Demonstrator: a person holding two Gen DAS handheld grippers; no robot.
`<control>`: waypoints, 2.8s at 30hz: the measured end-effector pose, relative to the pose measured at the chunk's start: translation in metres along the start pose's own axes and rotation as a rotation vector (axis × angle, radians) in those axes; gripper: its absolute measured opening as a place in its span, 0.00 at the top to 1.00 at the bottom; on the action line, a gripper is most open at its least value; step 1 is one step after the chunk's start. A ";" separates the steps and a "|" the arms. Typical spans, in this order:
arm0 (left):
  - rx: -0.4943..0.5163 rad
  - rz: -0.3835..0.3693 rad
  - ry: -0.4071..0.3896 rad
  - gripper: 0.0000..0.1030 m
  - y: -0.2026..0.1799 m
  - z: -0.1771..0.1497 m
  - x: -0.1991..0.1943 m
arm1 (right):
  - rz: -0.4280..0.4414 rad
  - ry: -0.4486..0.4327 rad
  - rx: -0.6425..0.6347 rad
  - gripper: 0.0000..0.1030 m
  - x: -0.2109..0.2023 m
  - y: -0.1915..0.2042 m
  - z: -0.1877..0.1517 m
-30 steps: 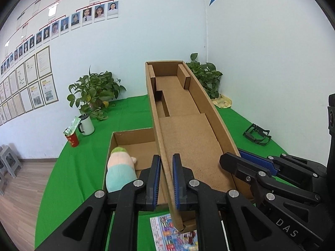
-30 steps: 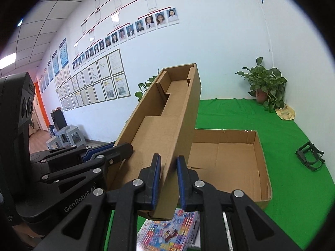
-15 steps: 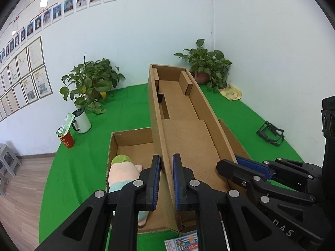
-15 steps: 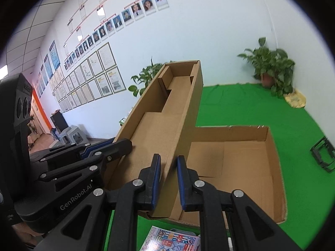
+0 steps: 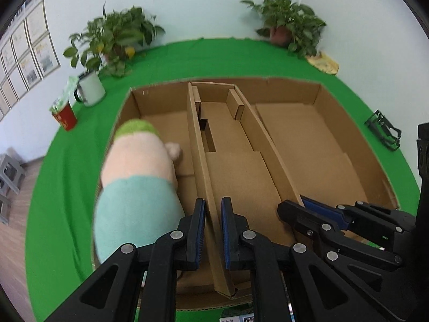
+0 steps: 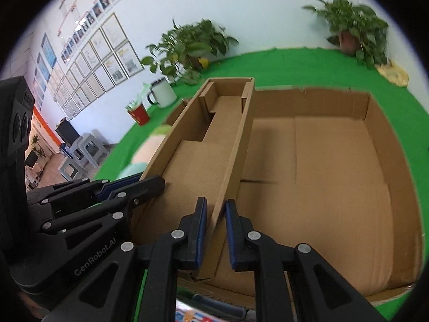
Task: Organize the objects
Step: 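Lower the insert tray into the large box beside the plush toy with both tools, then open both tools to release the insert tray and withdraw, then grasp the colourful board-game box with the left tool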
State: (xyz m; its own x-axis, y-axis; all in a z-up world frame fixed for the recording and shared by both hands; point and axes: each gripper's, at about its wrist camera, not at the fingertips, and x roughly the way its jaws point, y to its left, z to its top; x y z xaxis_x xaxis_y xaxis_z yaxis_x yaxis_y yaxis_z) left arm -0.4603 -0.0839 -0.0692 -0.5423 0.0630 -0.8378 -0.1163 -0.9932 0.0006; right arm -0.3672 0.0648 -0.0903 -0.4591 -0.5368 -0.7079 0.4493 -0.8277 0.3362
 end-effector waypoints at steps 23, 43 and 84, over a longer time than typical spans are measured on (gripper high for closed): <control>-0.102 -0.045 0.088 0.93 0.012 -0.068 0.021 | 0.018 0.092 0.009 0.87 0.023 -0.010 -0.026; -0.090 0.025 0.089 0.91 -0.001 -0.083 -0.004 | 0.084 0.126 -0.003 0.82 0.026 -0.014 -0.024; -0.012 -0.002 -0.315 0.01 -0.045 -0.204 -0.208 | -0.101 -0.148 -0.186 0.01 -0.149 -0.009 -0.129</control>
State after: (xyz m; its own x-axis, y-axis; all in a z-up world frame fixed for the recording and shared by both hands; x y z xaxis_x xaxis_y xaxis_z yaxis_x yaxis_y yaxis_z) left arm -0.1725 -0.0727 -0.0066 -0.7732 0.0905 -0.6277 -0.1090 -0.9940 -0.0091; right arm -0.2045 0.1735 -0.0680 -0.6097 -0.4827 -0.6288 0.5229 -0.8410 0.1386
